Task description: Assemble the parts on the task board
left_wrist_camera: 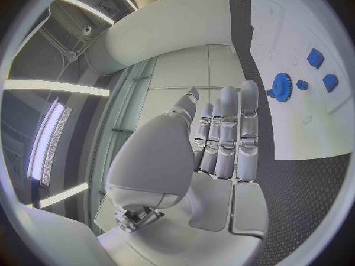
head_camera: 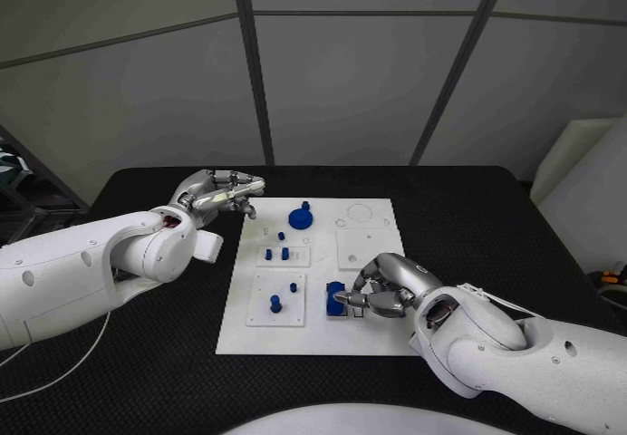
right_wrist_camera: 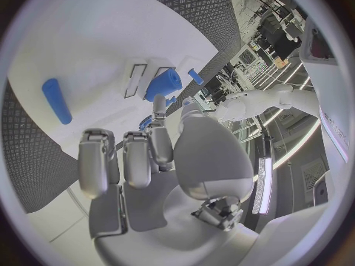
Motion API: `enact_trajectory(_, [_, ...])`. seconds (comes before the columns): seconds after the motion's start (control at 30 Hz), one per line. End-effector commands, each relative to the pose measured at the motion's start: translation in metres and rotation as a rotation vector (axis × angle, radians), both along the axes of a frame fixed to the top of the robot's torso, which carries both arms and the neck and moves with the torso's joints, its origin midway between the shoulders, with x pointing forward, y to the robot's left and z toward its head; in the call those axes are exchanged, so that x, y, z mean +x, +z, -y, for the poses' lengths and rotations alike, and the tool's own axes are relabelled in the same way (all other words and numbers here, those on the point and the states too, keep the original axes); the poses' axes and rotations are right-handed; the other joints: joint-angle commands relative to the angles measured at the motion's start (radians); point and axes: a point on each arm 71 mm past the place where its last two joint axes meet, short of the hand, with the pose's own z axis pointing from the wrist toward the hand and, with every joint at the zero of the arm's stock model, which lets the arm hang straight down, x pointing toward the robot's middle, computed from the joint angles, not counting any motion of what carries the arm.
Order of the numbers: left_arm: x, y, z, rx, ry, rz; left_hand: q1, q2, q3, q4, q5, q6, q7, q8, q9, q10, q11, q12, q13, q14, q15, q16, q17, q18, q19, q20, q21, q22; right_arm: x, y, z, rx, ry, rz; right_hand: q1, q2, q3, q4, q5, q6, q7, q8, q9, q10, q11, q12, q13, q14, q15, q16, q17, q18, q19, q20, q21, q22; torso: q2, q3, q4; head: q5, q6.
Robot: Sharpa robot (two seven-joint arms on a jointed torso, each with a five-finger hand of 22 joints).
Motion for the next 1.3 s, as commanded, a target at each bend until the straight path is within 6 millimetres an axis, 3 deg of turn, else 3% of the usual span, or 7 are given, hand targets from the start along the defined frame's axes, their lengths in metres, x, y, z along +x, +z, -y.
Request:
enact_trajectory(0.03, [0.0, 0.001, 0.002, -0.009, -0.015, 0.0, -0.009, -0.001, 0.006, 0.001, 0.003, -0.003, 0.004, -0.006, -0.001, -0.001, 0.005, -0.006, -0.001, -0.001, -0.003, 0.004, -0.001, 0.004, -0.005, -0.003, -0.003, 0.001, -0.002, 0.001, -0.004, -0.009, 0.062, 0.006, 0.032, -0.001, 0.003, -0.007, 0.002, -0.007, -0.002, 0.005, 0.003, 0.003, -0.005, 0.004, 0.003, 0.074, -0.007, 0.006, 0.098, -0.015, 0.04, -0.005, 0.006, 0.188, 0.0, -0.002, 0.0018, -0.003, 0.002])
enact_trajectory(0.17, [0.001, 0.0, 0.002, -0.009, -0.016, -0.002, -0.009, -0.001, 0.007, 0.001, 0.002, -0.004, 0.005, -0.007, -0.001, -0.002, 0.006, -0.007, -0.001, -0.001, -0.003, 0.004, -0.002, 0.004, -0.005, -0.003, -0.003, 0.001, -0.001, -0.002, -0.006, -0.026, 0.071, -0.011, 0.058, 0.002, 0.003, -0.011, 0.002, -0.008, -0.002, 0.006, 0.006, 0.004, -0.005, 0.004, 0.005, 0.074, -0.007, 0.006, 0.099, -0.016, 0.04, -0.005, 0.006, 0.189, 0.001, -0.0017, 0.0026, -0.002, 0.003])
enact_trajectory(0.4, [0.001, 0.0, 0.004, -0.011, -0.023, -0.006, -0.009, -0.001, 0.007, 0.001, 0.002, -0.004, 0.005, -0.007, -0.001, -0.002, 0.006, -0.007, -0.001, -0.001, -0.003, 0.004, -0.002, 0.004, -0.005, -0.003, -0.003, 0.001, 0.006, -0.01, -0.008, -0.066, 0.06, -0.043, 0.141, 0.025, 0.02, -0.04, 0.017, -0.011, -0.007, 0.007, 0.012, 0.004, -0.009, 0.003, 0.009, 0.074, -0.01, 0.005, 0.099, -0.016, 0.04, -0.008, 0.006, 0.189, 0.002, -0.0025, 0.0029, -0.005, 0.005])
enact_trajectory(0.53, [0.001, -0.001, 0.004, -0.012, -0.026, -0.008, -0.009, -0.001, 0.007, 0.001, 0.002, -0.004, 0.005, -0.007, -0.001, -0.002, 0.006, -0.007, -0.001, -0.001, -0.003, 0.004, -0.002, 0.004, -0.005, -0.003, -0.003, 0.001, 0.008, -0.012, -0.008, -0.073, 0.055, -0.05, 0.163, 0.03, 0.024, -0.049, 0.018, -0.01, -0.008, 0.008, 0.013, 0.006, -0.01, 0.006, 0.012, 0.074, -0.011, 0.006, 0.101, -0.016, 0.04, -0.009, 0.006, 0.189, 0.002, -0.0009, 0.0012, -0.004, 0.003])
enact_trajectory(0.7, [0.001, -0.001, 0.004, -0.011, -0.025, -0.009, -0.009, -0.001, 0.007, 0.002, 0.002, -0.004, 0.005, -0.007, -0.001, -0.002, 0.006, -0.007, -0.002, -0.001, -0.002, 0.004, -0.002, 0.004, -0.006, -0.003, -0.003, 0.001, 0.009, -0.013, -0.007, -0.08, 0.048, -0.051, 0.194, 0.048, 0.036, -0.058, 0.014, -0.01, -0.011, 0.008, 0.015, 0.009, -0.013, 0.011, 0.019, 0.074, -0.014, 0.006, 0.102, -0.016, 0.041, -0.011, 0.006, 0.19, 0.001, -0.0017, 0.0013, -0.004, 0.003])
enact_trajectory(0.93, [0.002, -0.001, 0.003, -0.011, -0.026, -0.011, -0.009, -0.001, 0.007, 0.002, 0.002, -0.004, 0.005, -0.007, -0.001, -0.002, 0.006, -0.007, -0.002, -0.001, -0.002, 0.004, -0.002, 0.004, -0.006, -0.003, -0.003, 0.001, 0.008, -0.013, -0.002, -0.085, 0.048, -0.05, 0.202, 0.052, 0.04, -0.06, 0.007, -0.01, -0.012, 0.008, 0.016, 0.011, -0.014, 0.016, 0.023, 0.074, -0.014, 0.005, 0.102, -0.016, 0.041, -0.011, 0.007, 0.191, 0.002, -0.0003, 0.0007, -0.001, 0.002])
enact_trajectory(1.3, [0.001, -0.002, 0.0, -0.008, -0.023, -0.016, -0.01, -0.001, 0.007, 0.002, 0.002, -0.005, 0.005, -0.008, -0.001, -0.002, 0.006, -0.008, -0.002, -0.001, -0.002, 0.004, -0.002, 0.004, -0.006, -0.002, -0.003, 0.001, 0.007, -0.014, 0.001, -0.077, 0.06, -0.072, 0.195, 0.046, 0.034, -0.053, 0.003, -0.01, -0.01, 0.009, 0.017, 0.012, -0.013, 0.017, 0.025, 0.074, -0.014, 0.004, 0.1, -0.016, 0.04, -0.012, 0.006, 0.191, 0.002, -0.0019, 0.0023, 0.003, 0.0])
